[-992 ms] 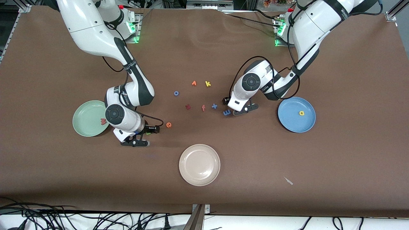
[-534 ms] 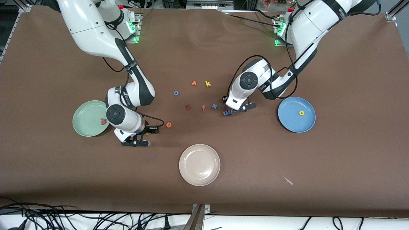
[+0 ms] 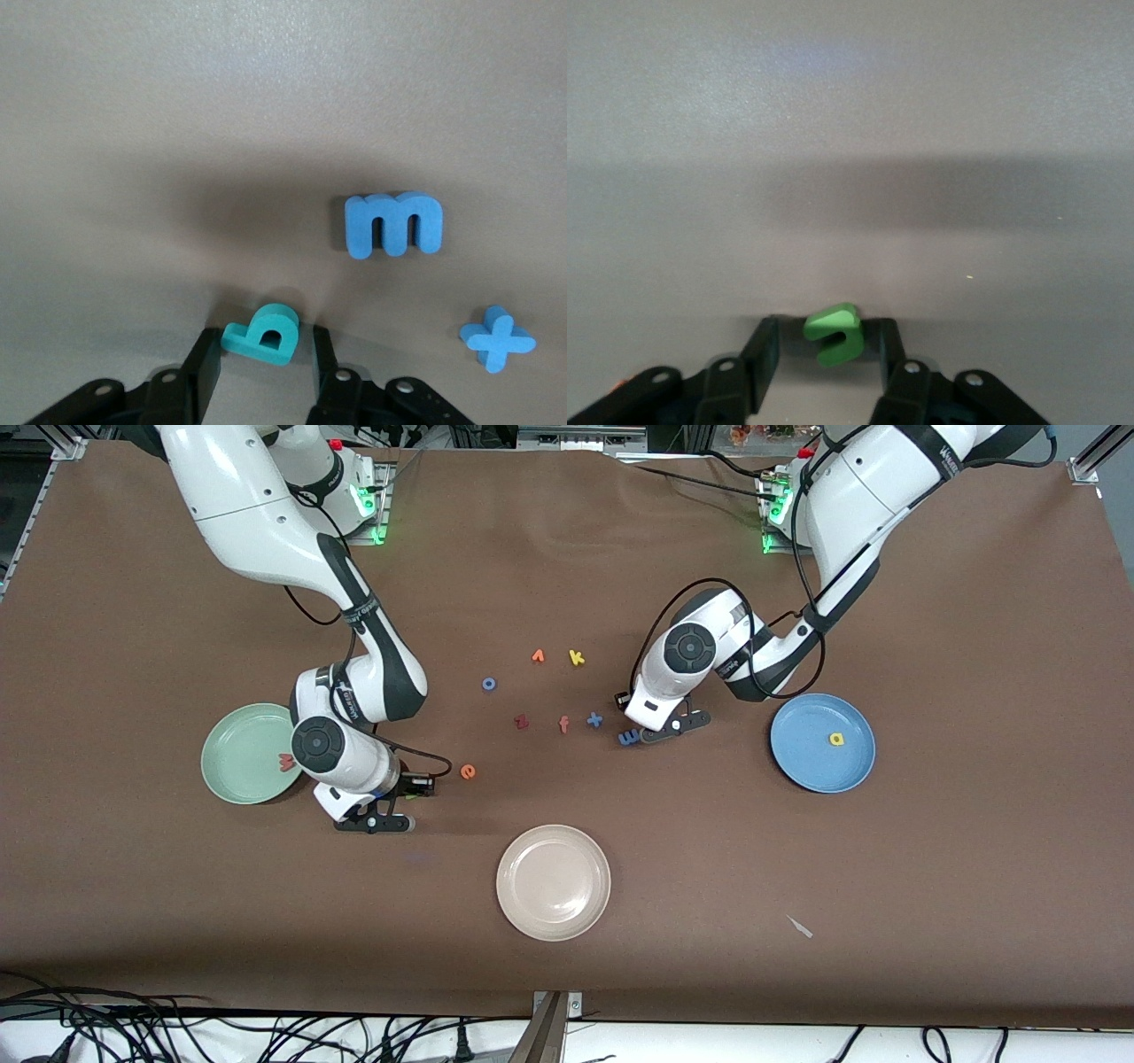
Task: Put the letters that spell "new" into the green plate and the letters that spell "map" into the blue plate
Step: 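Close the left gripper on teal b while the right gripper grasps green u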
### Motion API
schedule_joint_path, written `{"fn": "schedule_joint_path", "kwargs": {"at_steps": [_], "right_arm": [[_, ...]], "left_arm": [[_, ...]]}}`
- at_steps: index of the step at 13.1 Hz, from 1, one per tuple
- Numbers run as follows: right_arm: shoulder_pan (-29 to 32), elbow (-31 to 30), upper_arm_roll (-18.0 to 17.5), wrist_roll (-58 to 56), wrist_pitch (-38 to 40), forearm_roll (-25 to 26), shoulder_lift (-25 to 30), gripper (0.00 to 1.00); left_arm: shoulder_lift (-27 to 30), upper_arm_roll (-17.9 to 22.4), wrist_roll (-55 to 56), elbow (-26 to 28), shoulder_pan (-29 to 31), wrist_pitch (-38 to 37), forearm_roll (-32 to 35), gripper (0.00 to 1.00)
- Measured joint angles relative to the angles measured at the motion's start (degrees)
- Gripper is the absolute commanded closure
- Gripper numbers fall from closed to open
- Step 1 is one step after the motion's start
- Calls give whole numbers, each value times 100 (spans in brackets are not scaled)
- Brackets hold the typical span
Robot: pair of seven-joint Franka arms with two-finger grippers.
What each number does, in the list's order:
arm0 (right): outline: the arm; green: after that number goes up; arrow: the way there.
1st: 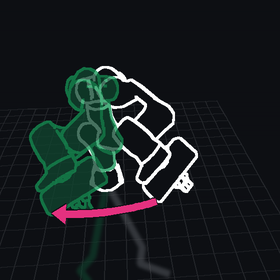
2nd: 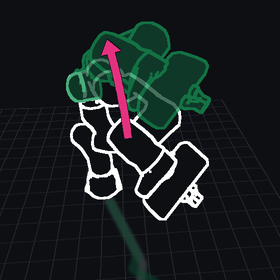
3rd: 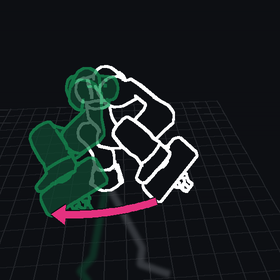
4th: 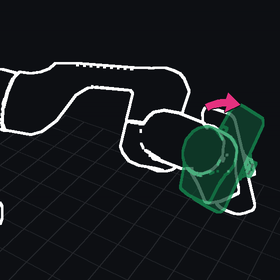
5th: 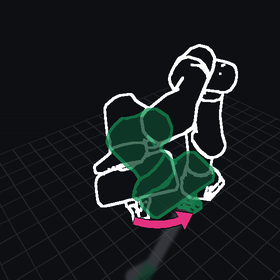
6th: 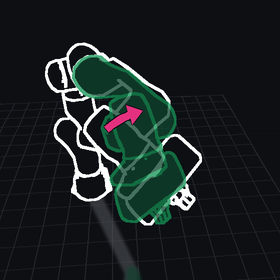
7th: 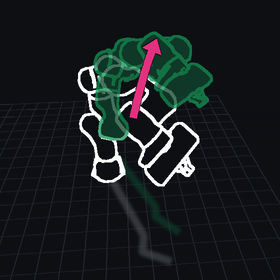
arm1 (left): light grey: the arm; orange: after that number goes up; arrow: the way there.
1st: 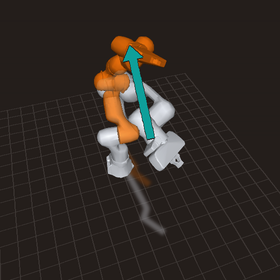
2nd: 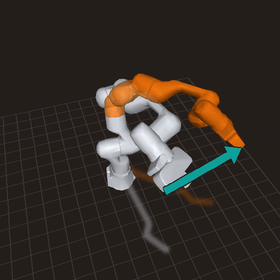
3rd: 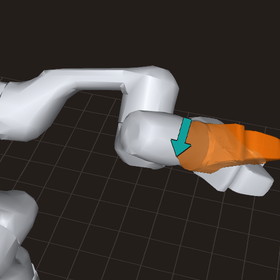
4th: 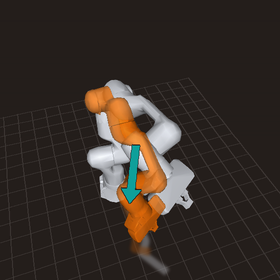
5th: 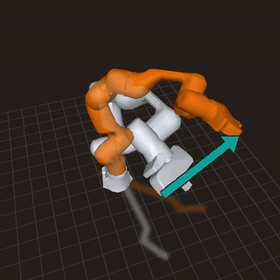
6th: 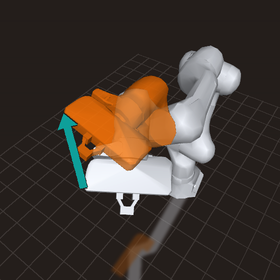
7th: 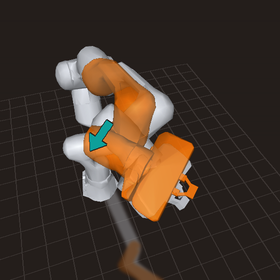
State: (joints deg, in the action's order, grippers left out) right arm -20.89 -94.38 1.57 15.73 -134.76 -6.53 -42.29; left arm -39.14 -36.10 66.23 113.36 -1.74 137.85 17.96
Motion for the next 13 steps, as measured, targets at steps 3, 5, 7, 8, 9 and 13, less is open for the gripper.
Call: {"fn": "schedule_joint_path", "kwargs": {"at_steps": [3,5,7,8,9,13], "right_arm": [[6,1,13,-19,-5,6,8,87],[6,1,13,-19,-6,6,8,91],[9,11,13,-19,-3,0,8,91],[30,28,15,-19,50,-1,11,91],[73,63,21,-29,181,0,32,91],[165,-73,310,-590,660,2,435,90]], "left_arm": [[-1,2,0,0,0,0,0,52],[-1,0,0,0,-3,-2,46,59],[2,-7,0,-2,-5,-6,110,62],[8,-8,0,-3,-5,-11,115,65],[8,-9,0,-3,-5,-12,116,70],[11,-9,0,-6,-3,-17,116,72]]}}
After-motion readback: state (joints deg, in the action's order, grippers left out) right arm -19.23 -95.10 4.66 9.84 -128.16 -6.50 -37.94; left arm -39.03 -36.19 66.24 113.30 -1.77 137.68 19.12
